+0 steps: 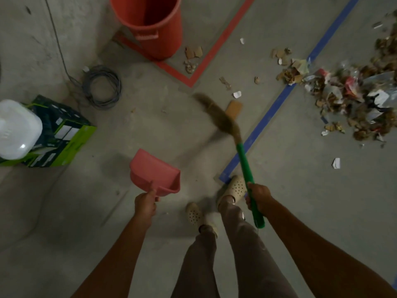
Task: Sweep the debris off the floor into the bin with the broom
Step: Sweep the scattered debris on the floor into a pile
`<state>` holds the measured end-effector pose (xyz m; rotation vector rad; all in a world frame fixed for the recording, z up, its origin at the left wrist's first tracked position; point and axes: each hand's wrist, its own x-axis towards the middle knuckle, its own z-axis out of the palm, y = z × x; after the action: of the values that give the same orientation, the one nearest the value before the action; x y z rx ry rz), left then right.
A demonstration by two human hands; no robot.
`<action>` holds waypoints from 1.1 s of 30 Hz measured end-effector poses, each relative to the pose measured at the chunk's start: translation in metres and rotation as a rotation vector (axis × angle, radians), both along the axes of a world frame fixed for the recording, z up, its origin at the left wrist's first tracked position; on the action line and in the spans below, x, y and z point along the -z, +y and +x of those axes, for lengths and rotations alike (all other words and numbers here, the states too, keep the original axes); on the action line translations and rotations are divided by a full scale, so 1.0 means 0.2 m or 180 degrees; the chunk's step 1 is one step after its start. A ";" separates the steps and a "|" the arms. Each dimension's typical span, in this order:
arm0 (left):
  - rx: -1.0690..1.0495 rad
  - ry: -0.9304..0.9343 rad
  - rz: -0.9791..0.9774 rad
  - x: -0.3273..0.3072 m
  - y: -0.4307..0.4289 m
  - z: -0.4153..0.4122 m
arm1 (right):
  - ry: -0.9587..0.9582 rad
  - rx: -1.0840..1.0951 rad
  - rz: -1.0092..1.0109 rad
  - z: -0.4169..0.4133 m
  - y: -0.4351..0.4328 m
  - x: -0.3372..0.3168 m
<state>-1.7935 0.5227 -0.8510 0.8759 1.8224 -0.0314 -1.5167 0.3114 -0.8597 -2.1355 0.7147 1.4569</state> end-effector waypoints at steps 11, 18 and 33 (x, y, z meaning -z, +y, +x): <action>0.0147 -0.0259 0.0139 -0.09 0.13 0.60 | -0.0856 0.0518 0.0524 0.35 -0.01 -0.30; 0.0172 -0.0164 0.0066 -0.08 0.22 0.61 | -0.0612 -0.1007 0.0992 0.22 0.26 -0.37; 0.0085 -0.0043 -0.0162 0.17 0.89 0.42 | 0.0447 -0.0480 0.0195 0.05 1.02 -0.02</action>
<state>-1.7101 0.7007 -0.8856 0.8625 1.7897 -0.0883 -1.5062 0.5163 -0.8558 -2.0952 0.5598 1.6990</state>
